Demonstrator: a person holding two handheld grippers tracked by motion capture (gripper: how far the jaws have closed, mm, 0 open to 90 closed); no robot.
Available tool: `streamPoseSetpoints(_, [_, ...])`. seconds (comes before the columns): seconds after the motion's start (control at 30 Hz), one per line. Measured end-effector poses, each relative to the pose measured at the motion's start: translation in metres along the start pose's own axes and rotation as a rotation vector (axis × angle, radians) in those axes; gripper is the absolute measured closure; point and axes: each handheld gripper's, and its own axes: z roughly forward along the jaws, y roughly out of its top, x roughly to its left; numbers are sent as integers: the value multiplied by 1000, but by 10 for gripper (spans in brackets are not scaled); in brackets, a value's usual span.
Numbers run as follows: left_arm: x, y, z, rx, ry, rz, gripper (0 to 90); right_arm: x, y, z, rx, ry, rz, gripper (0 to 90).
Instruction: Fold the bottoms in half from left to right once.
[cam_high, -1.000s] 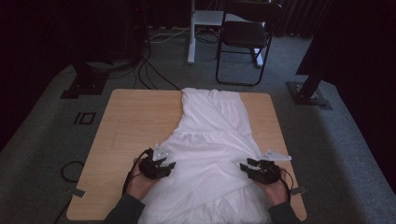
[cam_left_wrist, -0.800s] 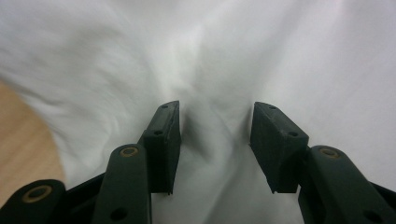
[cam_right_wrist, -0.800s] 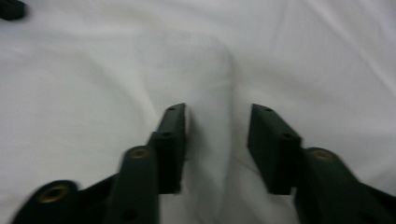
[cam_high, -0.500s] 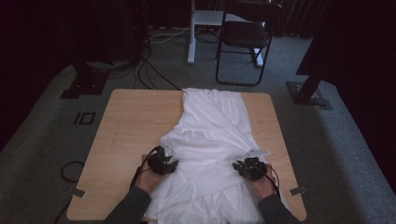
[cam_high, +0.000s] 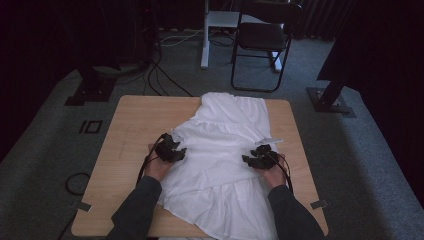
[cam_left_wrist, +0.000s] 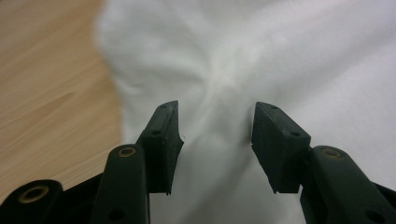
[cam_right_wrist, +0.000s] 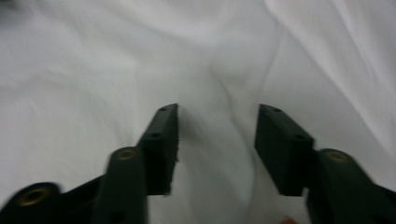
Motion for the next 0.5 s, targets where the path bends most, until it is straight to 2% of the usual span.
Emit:
streamPoseSetpoints(0.03, [4, -4, -6, -4, 8, -9, 505, 1, 3, 1, -1, -2, 7, 397])
streamPoseSetpoints(0.1, [12, -13, -16, -16, 12, -53, 503, 1, 8, 9, 40, 17, 7, 423])
streamPoseSetpoints(0.13, [16, -18, -21, -18, 16, -69, 501, 1, 8, 13, 58, 31, 16, 483])
streamPoseSetpoints(0.17, [19, -23, -26, -16, 16, -82, 499, 1, 8, 15, 77, 41, 16, 608])
streamPoseSetpoints(0.2, [21, -28, -30, -16, 18, -93, 490, 3, 7, 14, 78, 36, 14, 714])
streamPoseSetpoints(0.23, [24, -33, -34, -15, 15, -99, 485, 5, 6, 10, 58, 37, 16, 776])
streamPoseSetpoints(0.27, [26, -38, -38, -9, 12, -108, 484, 7, 5, 4, 32, 50, 16, 823])
streamPoseSetpoints(0.33, [28, -47, -45, -1, 9, -120, 476, 12, 2, -13, -7, 51, -14, 871])
streamPoseSetpoints(0.4, [28, -54, -53, -2, -3, -131, 469, 16, -3, -33, -41, 57, -52, 878])
streamPoseSetpoints(0.5, [24, -64, -63, -12, -38, -138, 453, 19, -16, -66, -91, 76, -82, 881])
